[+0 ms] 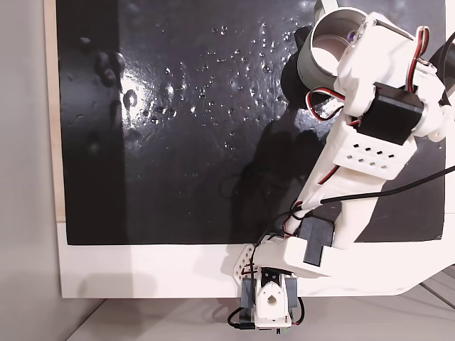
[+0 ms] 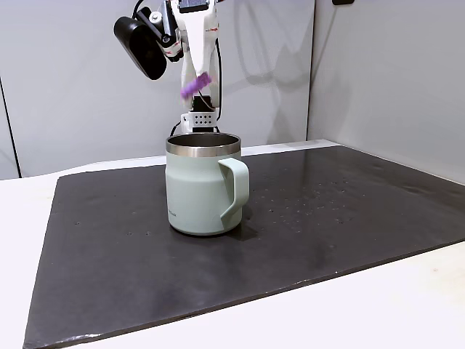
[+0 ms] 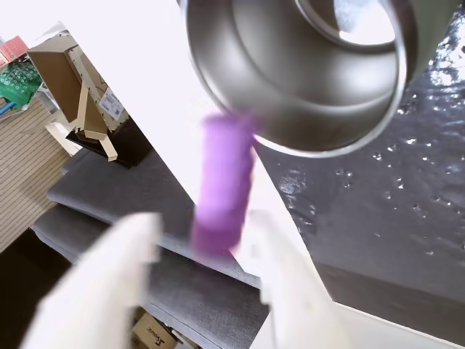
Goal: Grasp a pengrip and put it in the cup.
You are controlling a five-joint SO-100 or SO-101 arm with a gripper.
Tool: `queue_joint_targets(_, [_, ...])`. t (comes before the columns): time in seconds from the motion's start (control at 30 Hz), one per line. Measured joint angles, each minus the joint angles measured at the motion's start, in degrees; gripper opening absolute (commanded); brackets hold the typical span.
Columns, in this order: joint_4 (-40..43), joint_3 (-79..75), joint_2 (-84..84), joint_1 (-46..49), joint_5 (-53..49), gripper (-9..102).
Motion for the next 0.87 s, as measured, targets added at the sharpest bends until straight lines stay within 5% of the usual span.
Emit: queue_joint_targets(0.87, [3.69,-3.96,-1.14,-1.49,0.18,32])
